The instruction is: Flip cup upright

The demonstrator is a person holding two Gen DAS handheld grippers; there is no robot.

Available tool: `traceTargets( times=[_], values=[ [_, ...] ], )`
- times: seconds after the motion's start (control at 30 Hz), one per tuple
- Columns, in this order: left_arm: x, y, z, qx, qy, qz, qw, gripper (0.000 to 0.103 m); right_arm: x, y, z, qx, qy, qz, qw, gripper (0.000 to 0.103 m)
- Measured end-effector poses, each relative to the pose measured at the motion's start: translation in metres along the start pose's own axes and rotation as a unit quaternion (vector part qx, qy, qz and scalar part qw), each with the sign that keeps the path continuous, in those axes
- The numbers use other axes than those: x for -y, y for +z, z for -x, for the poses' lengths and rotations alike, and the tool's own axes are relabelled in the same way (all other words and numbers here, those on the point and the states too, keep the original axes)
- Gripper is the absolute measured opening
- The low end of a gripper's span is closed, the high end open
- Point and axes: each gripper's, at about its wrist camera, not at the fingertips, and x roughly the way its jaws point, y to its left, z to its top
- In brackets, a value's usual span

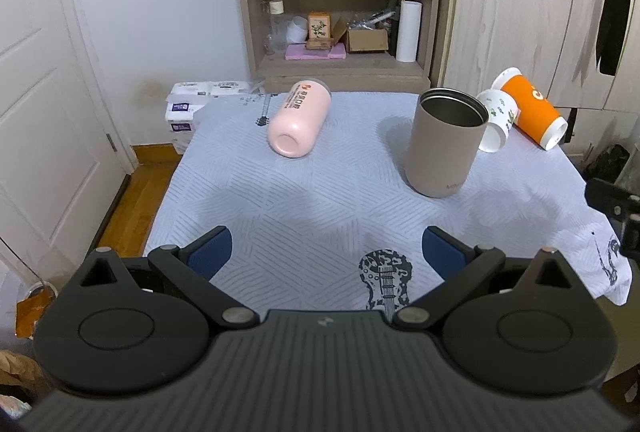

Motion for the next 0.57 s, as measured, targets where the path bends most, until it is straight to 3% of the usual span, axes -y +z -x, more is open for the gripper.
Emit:
traceTargets(
  times=[0.57],
  values=[
    [0.0003,0.0003,0.0046,0.004,0.005,0.001,1.0,0.103,-0.0036,-0.0017,0.0022,0.002,0.001,0.012,1.0,0.103]
  ],
)
